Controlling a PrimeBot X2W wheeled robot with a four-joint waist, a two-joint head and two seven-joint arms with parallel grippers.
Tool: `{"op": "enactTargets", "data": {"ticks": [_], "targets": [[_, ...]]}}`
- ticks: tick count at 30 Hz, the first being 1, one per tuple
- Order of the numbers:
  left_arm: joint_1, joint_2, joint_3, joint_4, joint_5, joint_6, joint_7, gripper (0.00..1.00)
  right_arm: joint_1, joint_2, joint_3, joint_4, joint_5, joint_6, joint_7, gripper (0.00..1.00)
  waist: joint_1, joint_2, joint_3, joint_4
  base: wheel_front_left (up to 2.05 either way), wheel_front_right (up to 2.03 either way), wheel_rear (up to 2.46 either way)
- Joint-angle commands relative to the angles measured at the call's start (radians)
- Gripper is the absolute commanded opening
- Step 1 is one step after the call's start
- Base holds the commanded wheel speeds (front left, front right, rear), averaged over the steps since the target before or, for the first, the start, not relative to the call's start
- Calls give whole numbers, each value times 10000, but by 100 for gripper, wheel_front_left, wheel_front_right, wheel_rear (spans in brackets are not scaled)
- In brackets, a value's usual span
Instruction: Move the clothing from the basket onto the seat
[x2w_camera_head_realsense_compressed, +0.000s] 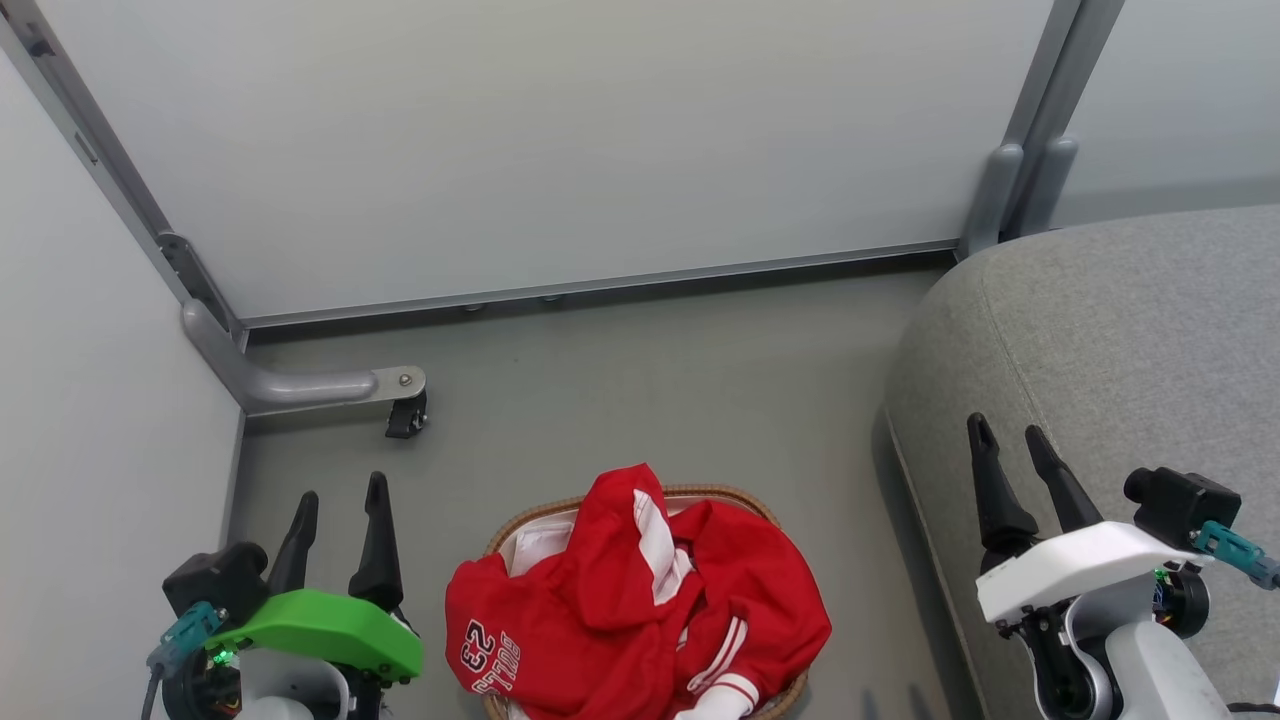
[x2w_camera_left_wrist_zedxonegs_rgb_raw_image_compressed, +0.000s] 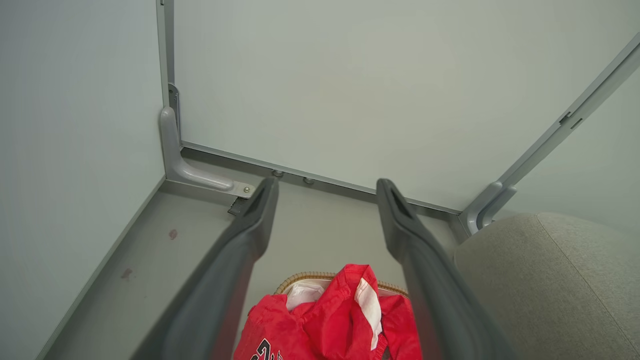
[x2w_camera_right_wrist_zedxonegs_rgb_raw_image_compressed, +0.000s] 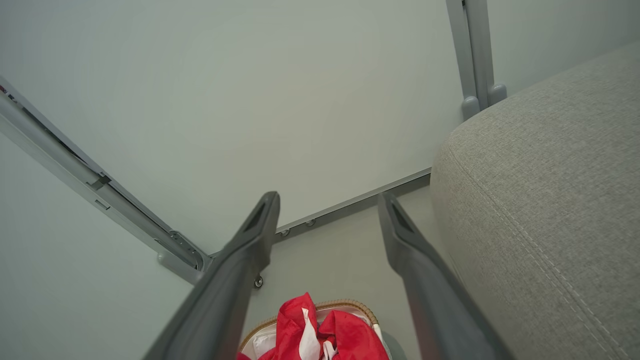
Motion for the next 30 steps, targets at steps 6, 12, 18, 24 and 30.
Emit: {"op": "enactTargets", "data": {"ticks": [6, 12, 18, 24, 30], "targets": [[133, 18, -1, -432, 847, 132, -225, 100, 50, -5, -85, -197, -922, 5, -236, 100, 0, -1, -1, 22, 0, 0, 0], [157, -10, 30, -530, 1433, 141, -376, 100, 72, 50, -125, -403, -1660, 4, -385, 100, 0, -1, 9, 23, 0, 0, 0], [242, -151, 177, -231, 1692, 27, -519, 100, 154, 80, -107, -260, -2226, 5, -526, 100, 0, -1, 8, 15, 0, 0, 0], [293, -214, 252, -199, 2142, -71, -639, 100, 178, 102, -151, -211, -2725, 5, -654, 100, 0, -1, -9, -5, 0, 0, 0], [328, -272, 369, -405, 2495, -197, -764, 100, 123, 106, -239, -374, -3246, 5, -780, 100, 0, -1, -18, -14, 0, 0, 0]]}}
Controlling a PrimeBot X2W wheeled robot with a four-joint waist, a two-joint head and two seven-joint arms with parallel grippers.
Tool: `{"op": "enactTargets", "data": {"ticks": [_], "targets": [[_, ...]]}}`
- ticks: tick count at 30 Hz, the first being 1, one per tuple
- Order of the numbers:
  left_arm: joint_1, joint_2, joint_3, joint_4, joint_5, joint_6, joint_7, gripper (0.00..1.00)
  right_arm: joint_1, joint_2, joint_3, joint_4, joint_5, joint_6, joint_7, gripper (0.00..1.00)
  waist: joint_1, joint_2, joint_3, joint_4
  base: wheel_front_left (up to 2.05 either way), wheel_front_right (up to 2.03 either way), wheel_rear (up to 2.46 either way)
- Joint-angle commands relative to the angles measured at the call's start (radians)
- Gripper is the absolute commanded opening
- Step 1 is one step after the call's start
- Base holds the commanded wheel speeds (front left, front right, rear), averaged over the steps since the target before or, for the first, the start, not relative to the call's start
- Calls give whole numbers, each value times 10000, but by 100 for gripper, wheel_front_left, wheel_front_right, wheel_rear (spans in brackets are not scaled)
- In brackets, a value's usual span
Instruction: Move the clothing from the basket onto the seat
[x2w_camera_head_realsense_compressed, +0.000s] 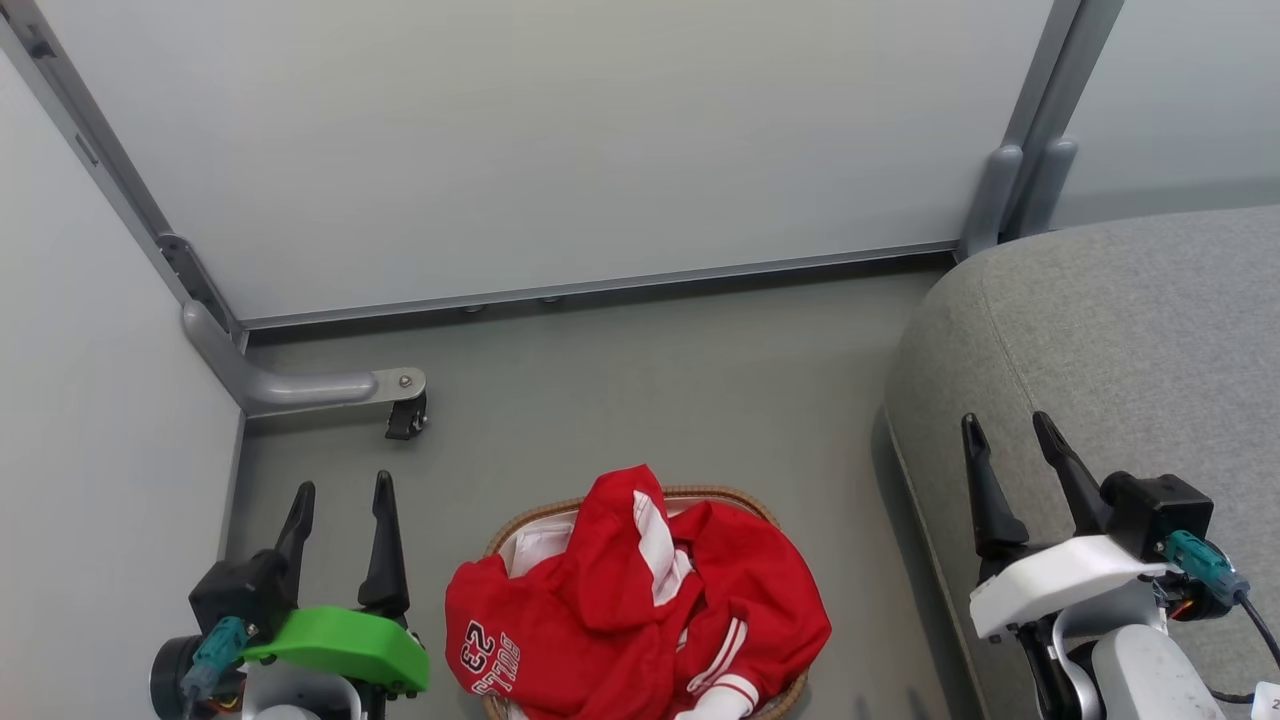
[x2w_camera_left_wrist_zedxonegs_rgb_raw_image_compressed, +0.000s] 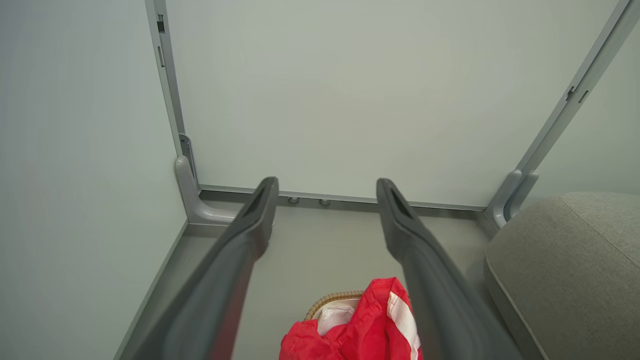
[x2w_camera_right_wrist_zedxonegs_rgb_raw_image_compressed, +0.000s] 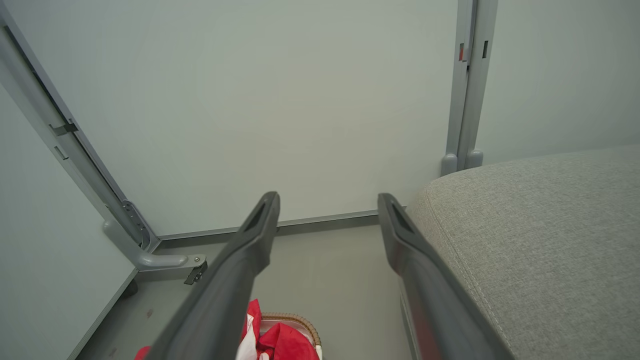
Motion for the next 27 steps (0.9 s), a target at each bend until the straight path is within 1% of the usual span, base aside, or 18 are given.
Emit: {"op": "enactTargets", "data": {"ticks": [1, 7, 11, 14, 15, 21, 27], "targets": [[62, 7, 58, -40, 204, -57, -97, 100, -66, -39, -23, -88, -236, 3, -110, 100, 0, 0, 3, -5, 0, 0, 0], [116, -7, 55, 212, 467, -167, -207, 100, -44, -43, 51, 18, -587, 3, -221, 100, 0, 0, 103, -69, 0, 0, 0], [0, -6, -87, 411, 525, -230, -279, 100, -156, -47, 126, 10, -824, 2, -293, 100, 0, 0, 393, -164, 0, 0, 0], [-293, -3, -238, 516, 599, -268, -345, 100, -378, -49, 181, -104, -1002, 2, -359, 100, 0, 0, 834, -263, 0, 0, 0], [-487, -2, -358, 621, 667, -288, -372, 100, -522, -52, 225, -166, -1101, 2, -381, 100, 0, 0, 1174, -334, 0, 0, 0], [-1308, 5, -750, 788, 943, -356, -469, 100, -1175, -54, 361, -503, -1446, 2, -482, 100, 0, 0, 2362, -625, 0, 0, 0], [-2107, 8, -1149, 1108, 948, -414, -523, 100, -1745, -55, 563, -828, -1609, 1, -541, 100, 0, 0, 3427, -971, 0, 0, 0]]}}
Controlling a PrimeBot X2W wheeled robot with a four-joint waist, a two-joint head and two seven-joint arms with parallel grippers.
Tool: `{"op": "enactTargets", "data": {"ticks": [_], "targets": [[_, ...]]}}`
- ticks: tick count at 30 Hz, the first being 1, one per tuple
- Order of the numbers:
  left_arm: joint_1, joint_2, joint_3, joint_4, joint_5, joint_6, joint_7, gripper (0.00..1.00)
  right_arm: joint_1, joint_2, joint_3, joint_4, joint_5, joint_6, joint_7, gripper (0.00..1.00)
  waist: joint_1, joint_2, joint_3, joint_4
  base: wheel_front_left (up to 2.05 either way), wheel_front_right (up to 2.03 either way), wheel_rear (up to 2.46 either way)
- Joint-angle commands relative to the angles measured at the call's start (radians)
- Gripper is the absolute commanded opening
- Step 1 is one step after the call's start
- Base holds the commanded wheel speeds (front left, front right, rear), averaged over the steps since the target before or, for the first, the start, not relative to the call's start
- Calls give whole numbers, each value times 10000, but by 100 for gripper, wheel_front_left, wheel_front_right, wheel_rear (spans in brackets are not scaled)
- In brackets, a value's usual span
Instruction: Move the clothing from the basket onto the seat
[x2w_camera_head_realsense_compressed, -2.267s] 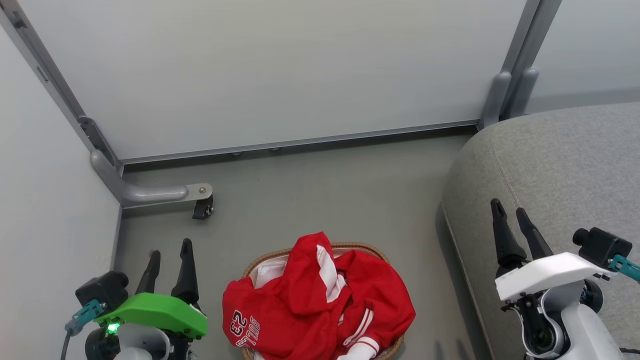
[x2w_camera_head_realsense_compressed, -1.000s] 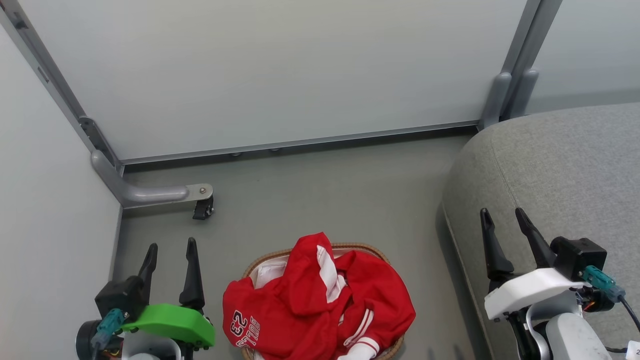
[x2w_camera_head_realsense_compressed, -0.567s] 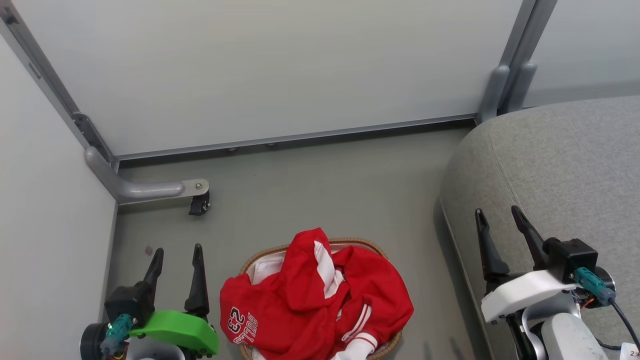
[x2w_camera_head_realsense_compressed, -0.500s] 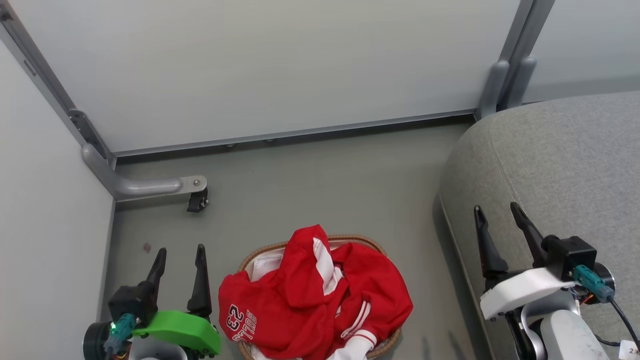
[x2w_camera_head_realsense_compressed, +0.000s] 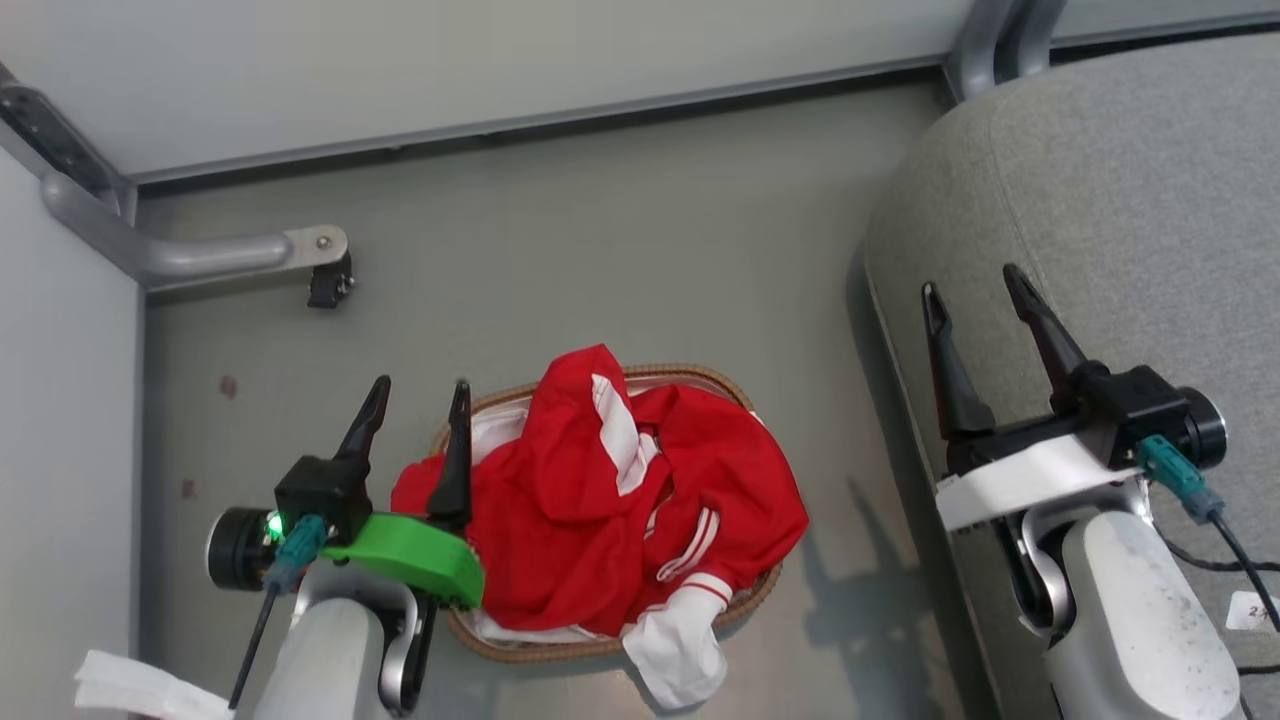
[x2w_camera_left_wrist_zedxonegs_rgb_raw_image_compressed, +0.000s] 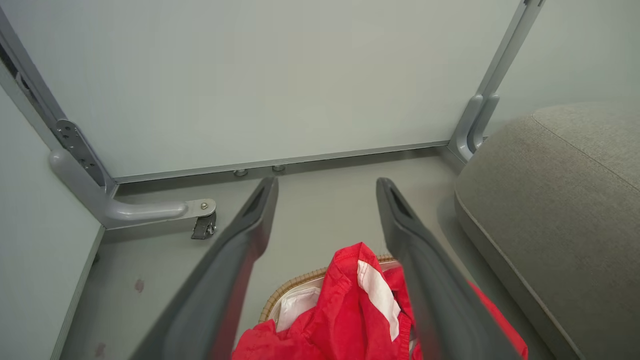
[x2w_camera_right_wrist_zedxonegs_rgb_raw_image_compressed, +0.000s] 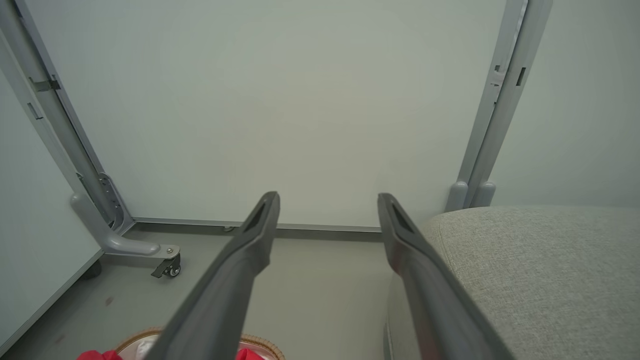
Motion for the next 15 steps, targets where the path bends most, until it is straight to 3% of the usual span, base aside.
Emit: {"op": "enactTargets", "data": {"ticks": [1, 15], "targets": [[-355, 34, -46, 57, 20, -52, -35, 100, -248, -43, 18, -117, -8, -3, -52, 100, 0, 0, 1070, -491, 0, 0, 0], [-2585, 194, -1295, 1357, 208, -80, -22, 100, -1812, -37, 406, -952, 707, -3, -50, 100, 0, 0, 3701, -1589, 0, 0, 0]]}}
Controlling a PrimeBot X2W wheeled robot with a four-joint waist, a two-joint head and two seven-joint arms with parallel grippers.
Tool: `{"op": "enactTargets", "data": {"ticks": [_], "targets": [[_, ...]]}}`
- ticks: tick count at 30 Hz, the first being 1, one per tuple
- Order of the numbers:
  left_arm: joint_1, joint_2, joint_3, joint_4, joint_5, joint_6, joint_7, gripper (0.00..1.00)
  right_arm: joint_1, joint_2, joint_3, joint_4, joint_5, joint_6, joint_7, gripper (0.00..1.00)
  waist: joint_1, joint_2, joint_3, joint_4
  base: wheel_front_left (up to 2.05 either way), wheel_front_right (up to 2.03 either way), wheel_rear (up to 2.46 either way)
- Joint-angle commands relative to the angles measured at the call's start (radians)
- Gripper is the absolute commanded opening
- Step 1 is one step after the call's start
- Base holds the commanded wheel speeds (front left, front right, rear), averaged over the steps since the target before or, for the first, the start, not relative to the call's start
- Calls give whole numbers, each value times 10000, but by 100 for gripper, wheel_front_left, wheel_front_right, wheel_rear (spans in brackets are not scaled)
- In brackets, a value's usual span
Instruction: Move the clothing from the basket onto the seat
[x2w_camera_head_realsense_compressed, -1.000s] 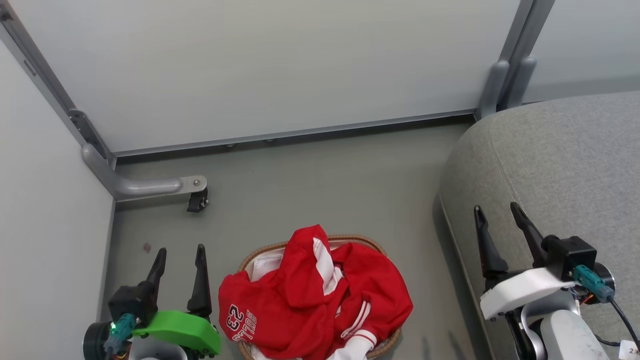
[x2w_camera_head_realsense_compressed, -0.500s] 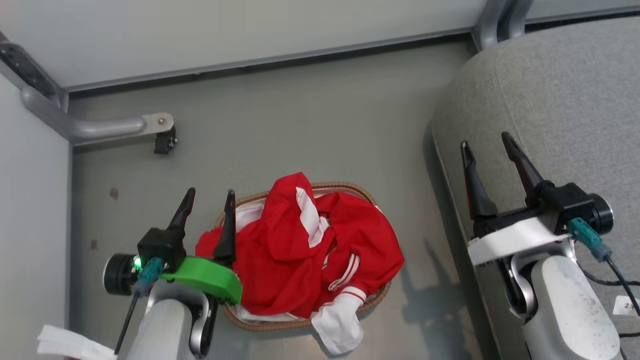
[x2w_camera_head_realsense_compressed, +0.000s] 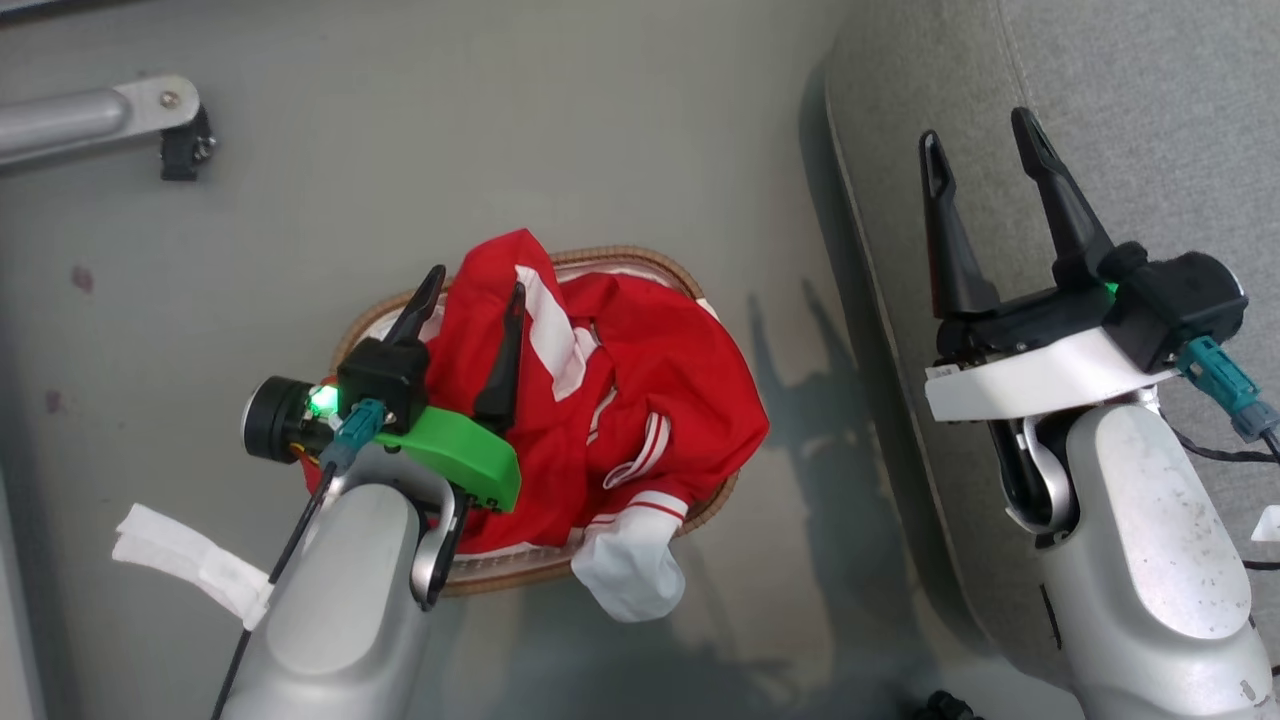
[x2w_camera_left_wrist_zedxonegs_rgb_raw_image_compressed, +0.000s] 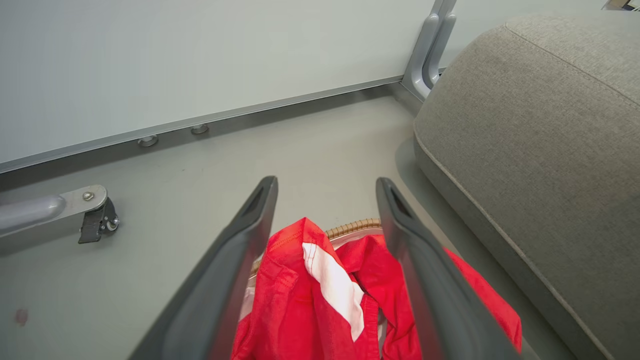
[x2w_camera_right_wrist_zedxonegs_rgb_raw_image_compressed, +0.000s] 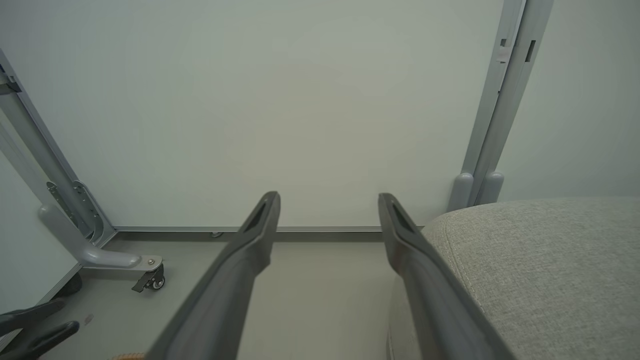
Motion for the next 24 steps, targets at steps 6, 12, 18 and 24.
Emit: {"op": "enactTargets", "data": {"ticks": [6, 12, 18, 24], "targets": [[-1047, 484, -377, 909, 0, -45, -7, 100, -563, -30, 404, -475, 433, -3, -48, 100, 0, -1, 1911, -1178, 0, 0, 0], [-1773, 803, -501, 1849, 39, -46, -7, 100, -926, -24, 714, -901, 764, -3, -48, 100, 0, -1, 2674, -1530, 0, 0, 0], [-2408, 904, -753, 2869, 120, -46, -7, 100, -1149, -26, 883, -1157, 1056, -3, -48, 100, 0, -1, 3311, -1745, 0, 0, 0], [-2881, 1029, -953, 4001, 158, -41, -7, 100, -1273, -26, 1051, -1275, 1214, -3, -49, 100, 0, -1, 3682, -1915, 0, 0, 0]]}}
